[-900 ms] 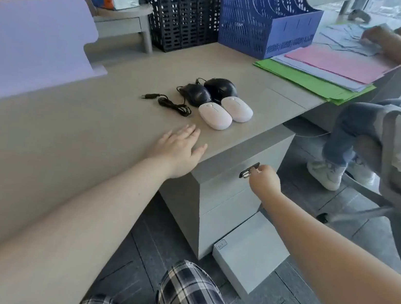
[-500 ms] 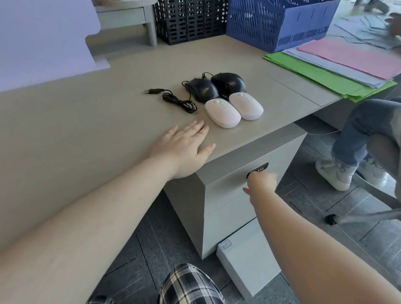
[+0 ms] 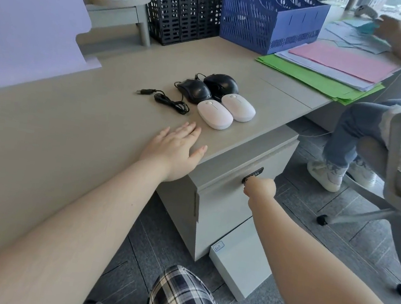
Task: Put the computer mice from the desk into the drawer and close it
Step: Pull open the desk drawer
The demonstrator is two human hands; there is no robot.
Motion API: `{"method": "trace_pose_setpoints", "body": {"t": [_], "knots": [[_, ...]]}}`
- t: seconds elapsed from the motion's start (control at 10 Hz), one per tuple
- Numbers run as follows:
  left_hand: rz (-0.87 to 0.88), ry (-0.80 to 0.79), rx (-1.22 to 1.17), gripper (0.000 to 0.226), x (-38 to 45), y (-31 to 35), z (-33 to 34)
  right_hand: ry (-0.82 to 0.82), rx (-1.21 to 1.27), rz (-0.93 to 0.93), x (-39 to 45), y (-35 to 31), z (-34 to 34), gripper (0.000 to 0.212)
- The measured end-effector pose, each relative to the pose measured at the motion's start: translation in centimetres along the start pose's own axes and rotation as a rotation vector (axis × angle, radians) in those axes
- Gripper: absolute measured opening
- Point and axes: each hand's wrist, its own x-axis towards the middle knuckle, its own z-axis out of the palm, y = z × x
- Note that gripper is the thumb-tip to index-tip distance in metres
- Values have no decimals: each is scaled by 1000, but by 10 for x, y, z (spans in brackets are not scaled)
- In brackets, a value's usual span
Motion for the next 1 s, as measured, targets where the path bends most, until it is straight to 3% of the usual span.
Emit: {"method": "trace_pose_setpoints", "body": {"t": [0.1,0.2,0.3,0.4,0.5,0.8,1.0], "knots": [[4,-1,2,60,-1,0,-1,27,-135,-36,-9,7,-15,19],[8,-1,13,59,-4,2,-1,148,-619,-384,-12,22,-34,47],[-19,26,26,57,-9,10,1,-36,-958,-839,-18,16,-37,68],[-37,21,51,59,-22,23,4,-273,-1219,-778,-16,10,-35,46],[7,-14,82,61,-34,31,6,-278,-1236,-653,-23,3,-38,35],[43,-68,114,63,-60,55,3,-255,-1362,-587,-47,8,-93,16],[26,-70,121,65,-67,63,0,-175,-1432,-531,-69,31,-141,22]]}}
